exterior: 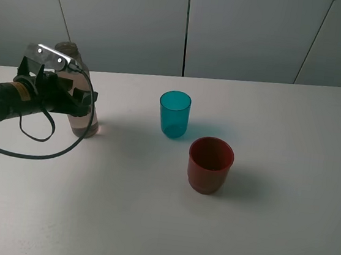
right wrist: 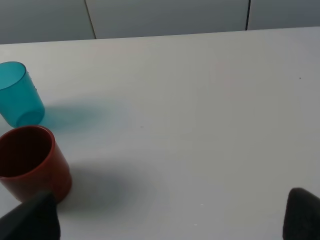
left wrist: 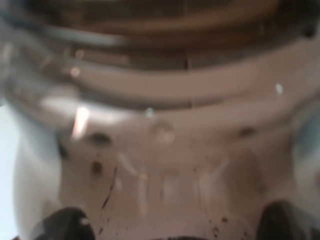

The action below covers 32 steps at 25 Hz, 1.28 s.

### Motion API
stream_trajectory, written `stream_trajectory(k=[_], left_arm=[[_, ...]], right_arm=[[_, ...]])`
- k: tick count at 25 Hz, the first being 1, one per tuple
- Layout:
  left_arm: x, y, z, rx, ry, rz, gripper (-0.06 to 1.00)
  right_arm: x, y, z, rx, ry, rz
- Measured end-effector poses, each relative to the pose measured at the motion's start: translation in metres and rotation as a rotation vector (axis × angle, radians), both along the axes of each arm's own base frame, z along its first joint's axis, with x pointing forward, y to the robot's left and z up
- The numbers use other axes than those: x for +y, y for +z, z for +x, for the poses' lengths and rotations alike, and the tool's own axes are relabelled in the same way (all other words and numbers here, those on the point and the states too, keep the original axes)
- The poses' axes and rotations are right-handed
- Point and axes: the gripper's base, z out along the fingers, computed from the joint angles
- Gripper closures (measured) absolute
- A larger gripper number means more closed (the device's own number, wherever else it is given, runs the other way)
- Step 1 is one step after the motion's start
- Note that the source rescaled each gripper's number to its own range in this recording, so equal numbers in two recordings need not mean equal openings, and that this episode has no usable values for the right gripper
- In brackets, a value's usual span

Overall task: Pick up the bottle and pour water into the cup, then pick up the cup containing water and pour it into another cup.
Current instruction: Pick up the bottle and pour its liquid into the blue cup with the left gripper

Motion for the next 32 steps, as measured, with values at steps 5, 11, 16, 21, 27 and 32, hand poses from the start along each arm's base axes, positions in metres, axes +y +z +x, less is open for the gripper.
stream_trajectory(k=[5, 11, 16, 21, 27, 32], left_arm=[[-0.002, 0.015, 0.002, -0.044, -0.022, 0.01, 0.92], [-0.006, 0.041, 0.023, -0.091, -0.066, 0.05, 0.92], [-0.019, 0.062, 0.046, -0.102, -0.102, 0.125, 0.92], [-0.038, 0.086, 0.063, -0.15, -0.147, 0.209, 0.92], [-0.055, 0.11, 0.076, -0.181, -0.189, 0.335, 0.92], [-0.069, 0.115, 0.081, -0.215, -0.234, 0.364, 0.92]], right_arm=[[0.0, 0.0, 0.0, 0.0, 0.0, 0.0], [0.0, 0.0, 0.0, 0.0, 0.0, 0.0], [0.0, 0.0, 0.0, 0.0, 0.0, 0.0], [0.0, 0.0, 0.0, 0.0, 0.0, 0.0], [0.0, 0.0, 0.0, 0.0, 0.0, 0.0], [0.0, 0.0, 0.0, 0.0, 0.0, 0.0]])
